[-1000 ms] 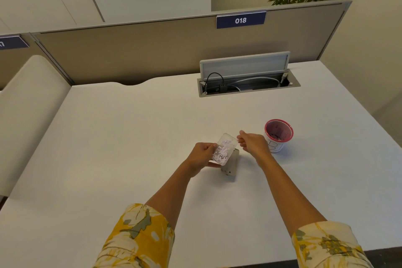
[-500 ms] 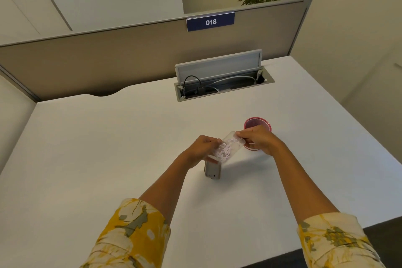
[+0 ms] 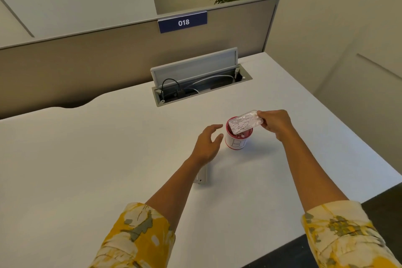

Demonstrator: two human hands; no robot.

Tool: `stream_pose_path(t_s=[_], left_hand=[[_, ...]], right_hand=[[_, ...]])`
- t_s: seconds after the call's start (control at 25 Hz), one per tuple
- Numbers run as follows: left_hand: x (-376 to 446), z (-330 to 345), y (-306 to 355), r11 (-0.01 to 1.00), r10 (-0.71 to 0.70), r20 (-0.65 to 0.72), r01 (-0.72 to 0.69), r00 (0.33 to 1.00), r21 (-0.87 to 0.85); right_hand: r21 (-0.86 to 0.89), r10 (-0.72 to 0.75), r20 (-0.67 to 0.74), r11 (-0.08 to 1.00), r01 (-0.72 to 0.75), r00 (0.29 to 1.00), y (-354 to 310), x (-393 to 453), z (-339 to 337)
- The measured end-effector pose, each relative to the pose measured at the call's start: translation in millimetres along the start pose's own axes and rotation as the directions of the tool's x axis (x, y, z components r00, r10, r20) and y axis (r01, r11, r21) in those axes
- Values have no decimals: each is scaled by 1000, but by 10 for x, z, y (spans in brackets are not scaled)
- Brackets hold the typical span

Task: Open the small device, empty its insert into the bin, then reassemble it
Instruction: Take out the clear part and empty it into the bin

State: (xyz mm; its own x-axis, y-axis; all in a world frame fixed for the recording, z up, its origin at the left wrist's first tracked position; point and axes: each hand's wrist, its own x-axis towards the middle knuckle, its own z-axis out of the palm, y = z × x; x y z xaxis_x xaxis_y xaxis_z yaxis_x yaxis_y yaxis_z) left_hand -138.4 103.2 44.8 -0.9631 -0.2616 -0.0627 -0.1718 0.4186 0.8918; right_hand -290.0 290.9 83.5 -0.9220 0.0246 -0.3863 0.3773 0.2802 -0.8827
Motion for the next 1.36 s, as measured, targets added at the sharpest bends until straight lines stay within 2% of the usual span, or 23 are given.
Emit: stream_pose_path(t_s=[0.08, 0.2, 0.32, 0.44, 0.48, 0.6, 0.64, 0.76, 0.92, 1.12, 1.24, 1.36], left_hand=[[20, 72, -8, 994, 41, 39, -45, 998, 103], [30, 157, -47, 939, 81, 54, -94, 995, 331], [29, 194, -68, 870, 159, 85, -181, 984, 458], [17, 199, -77, 798, 187, 139, -233, 972, 556], [16, 199, -79, 776, 187, 148, -239, 971, 584], [7, 198, -78, 712, 196, 167, -257, 966, 653], [12, 199, -69, 690, 204, 173, -267, 964, 673], [30, 203, -41, 654, 204, 180, -271, 962, 706], [25, 210, -51, 647, 190, 183, -263, 965, 715], [11, 188, -68, 658, 162, 213, -266, 964, 705], [9, 188, -54, 648, 141, 229, -264, 963, 714], [27, 180, -17, 646, 128, 233, -259, 964, 718]], right_hand=[[-185, -89, -78, 980, 73, 993, -38, -1, 5], [-395, -319, -64, 878, 270, 946, -66, -77, 81], [-485, -486, -11, 767, 420, 874, -41, -175, 227], [-539, -557, 56, 682, 495, 828, 18, -190, 353], [-574, -565, 104, 638, 513, 819, 38, -187, 373], [-720, -542, 412, 299, 627, 732, 143, -171, 331], [-711, -532, 472, 242, 660, 703, 195, -167, 291], [-617, -576, 517, 262, 742, 633, 336, -192, 180], [-583, -638, 575, 119, 804, 512, 381, -234, 109], [-551, -779, 446, 150, 821, 441, 329, -307, 57], [-577, -845, 406, 58, 815, 347, 357, -332, 48], [-632, -865, 396, -13, 775, 308, 421, -344, 44]])
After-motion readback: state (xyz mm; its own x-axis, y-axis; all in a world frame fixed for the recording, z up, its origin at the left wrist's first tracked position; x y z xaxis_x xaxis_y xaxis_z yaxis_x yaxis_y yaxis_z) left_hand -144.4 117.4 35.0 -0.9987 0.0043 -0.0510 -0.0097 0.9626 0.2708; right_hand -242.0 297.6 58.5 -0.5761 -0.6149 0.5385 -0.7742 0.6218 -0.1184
